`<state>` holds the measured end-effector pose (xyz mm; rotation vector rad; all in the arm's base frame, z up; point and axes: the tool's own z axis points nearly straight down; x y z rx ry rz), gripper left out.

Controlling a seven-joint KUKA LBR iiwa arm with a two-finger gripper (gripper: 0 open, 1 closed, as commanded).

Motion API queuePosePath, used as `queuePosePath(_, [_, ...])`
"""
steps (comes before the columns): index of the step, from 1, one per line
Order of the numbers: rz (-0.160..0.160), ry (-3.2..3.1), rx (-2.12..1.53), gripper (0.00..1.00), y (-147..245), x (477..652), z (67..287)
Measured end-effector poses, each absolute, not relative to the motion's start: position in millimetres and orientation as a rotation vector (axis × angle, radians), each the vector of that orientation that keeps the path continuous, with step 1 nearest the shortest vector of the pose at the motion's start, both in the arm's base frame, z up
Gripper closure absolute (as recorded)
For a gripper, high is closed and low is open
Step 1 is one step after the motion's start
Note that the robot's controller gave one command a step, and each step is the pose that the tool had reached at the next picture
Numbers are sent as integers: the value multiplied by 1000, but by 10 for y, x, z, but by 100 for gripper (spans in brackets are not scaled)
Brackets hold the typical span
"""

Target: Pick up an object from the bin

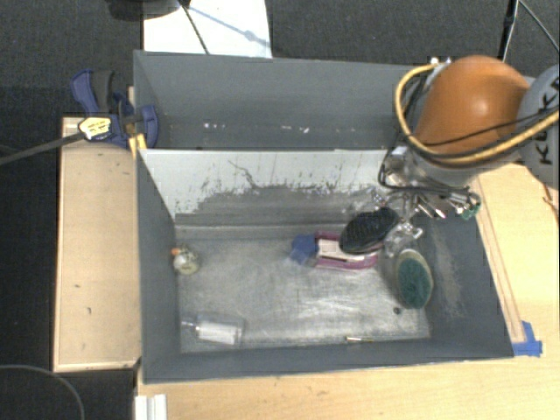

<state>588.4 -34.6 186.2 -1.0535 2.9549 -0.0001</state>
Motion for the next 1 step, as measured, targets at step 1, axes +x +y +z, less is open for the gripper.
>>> queuePosePath(1, [-3, 2727, -1548, 100, -367, 5729, 2248])
